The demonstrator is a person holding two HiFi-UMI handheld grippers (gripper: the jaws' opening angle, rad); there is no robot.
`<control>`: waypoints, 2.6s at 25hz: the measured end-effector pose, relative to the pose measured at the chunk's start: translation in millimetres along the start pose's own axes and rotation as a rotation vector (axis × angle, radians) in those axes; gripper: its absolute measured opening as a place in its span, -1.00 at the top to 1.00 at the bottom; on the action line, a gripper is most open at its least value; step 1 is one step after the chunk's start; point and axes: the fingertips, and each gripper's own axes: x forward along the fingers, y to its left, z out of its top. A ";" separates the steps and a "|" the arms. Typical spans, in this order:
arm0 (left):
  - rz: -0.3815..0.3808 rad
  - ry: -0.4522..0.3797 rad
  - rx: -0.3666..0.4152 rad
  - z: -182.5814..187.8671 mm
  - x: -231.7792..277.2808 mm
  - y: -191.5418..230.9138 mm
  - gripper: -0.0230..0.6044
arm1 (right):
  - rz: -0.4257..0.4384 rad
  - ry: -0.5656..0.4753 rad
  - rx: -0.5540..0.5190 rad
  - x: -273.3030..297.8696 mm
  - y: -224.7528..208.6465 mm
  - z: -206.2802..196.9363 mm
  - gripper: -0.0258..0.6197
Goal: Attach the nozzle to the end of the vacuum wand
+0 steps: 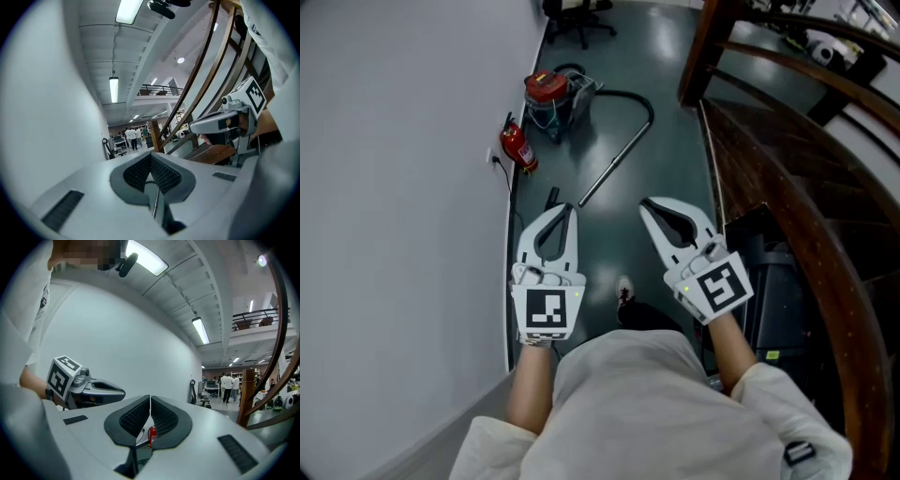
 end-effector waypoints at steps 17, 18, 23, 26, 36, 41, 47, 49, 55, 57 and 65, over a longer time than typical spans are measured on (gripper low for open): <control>0.056 0.046 -0.018 -11.2 86.6 25.0 0.93 | 0.070 0.006 -0.011 62.0 -76.1 -10.4 0.83; 0.059 0.050 -0.020 -13.2 90.4 27.6 0.93 | 0.075 0.008 -0.011 66.4 -78.8 -12.0 0.83; 0.067 0.065 -0.033 -20.4 109.9 33.2 0.93 | 0.089 0.012 -0.006 84.8 -93.5 -17.8 0.83; 0.068 0.068 -0.033 -22.3 121.4 38.5 0.93 | 0.093 0.024 -0.009 95.2 -102.4 -22.0 0.83; 0.084 0.062 -0.056 -34.4 161.7 67.4 0.93 | 0.083 0.053 -0.032 132.4 -132.0 -32.1 0.83; 0.077 0.066 -0.054 -42.8 182.5 87.5 0.93 | 0.075 0.049 -0.028 160.5 -144.2 -36.3 0.83; 0.073 0.074 -0.045 -51.5 204.6 124.2 0.93 | 0.085 0.050 -0.032 203.9 -152.3 -40.6 0.83; 0.075 0.080 -0.046 -55.2 211.3 136.9 0.93 | 0.088 0.055 -0.023 218.6 -155.1 -43.1 0.83; 0.097 0.095 -0.070 -73.7 231.5 168.9 0.93 | 0.113 0.078 -0.009 259.6 -162.8 -54.9 0.83; 0.098 0.103 -0.076 -78.9 239.2 179.5 0.93 | 0.120 0.080 -0.005 274.4 -165.4 -57.1 0.83; 0.078 0.136 -0.074 -98.7 264.7 209.1 0.93 | 0.167 0.121 -0.008 319.3 -169.9 -76.8 0.83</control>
